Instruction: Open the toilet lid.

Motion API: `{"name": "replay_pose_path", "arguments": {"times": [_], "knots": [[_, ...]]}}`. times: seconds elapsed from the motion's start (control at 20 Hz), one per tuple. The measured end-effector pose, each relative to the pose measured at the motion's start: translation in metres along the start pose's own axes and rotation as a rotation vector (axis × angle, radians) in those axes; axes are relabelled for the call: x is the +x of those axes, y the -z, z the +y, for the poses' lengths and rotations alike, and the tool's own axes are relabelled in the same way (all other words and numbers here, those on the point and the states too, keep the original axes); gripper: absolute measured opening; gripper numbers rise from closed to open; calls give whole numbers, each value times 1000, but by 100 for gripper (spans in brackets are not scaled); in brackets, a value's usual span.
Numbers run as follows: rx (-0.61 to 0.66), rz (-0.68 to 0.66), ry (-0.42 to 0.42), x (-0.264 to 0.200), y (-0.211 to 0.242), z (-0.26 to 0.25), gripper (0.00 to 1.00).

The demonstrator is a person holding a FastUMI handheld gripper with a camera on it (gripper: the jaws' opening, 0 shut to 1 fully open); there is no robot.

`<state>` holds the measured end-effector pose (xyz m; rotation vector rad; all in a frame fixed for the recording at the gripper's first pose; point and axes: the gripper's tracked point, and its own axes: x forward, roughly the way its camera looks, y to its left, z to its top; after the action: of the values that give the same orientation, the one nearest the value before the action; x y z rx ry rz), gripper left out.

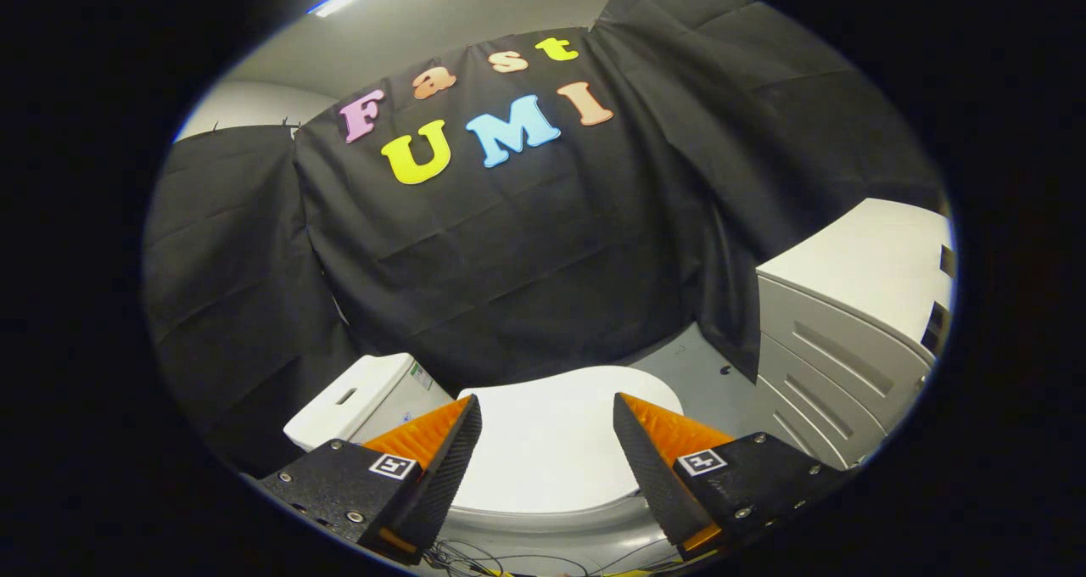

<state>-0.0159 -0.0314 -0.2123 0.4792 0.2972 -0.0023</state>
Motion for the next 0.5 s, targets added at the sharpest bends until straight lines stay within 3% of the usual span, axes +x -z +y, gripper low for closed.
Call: {"name": "replay_pose_path", "arguments": {"times": [0.25, 0.5], "knots": [[117, 13, 22, 2, 34, -23, 95], [175, 98, 118, -4, 88, -60, 94]]}}
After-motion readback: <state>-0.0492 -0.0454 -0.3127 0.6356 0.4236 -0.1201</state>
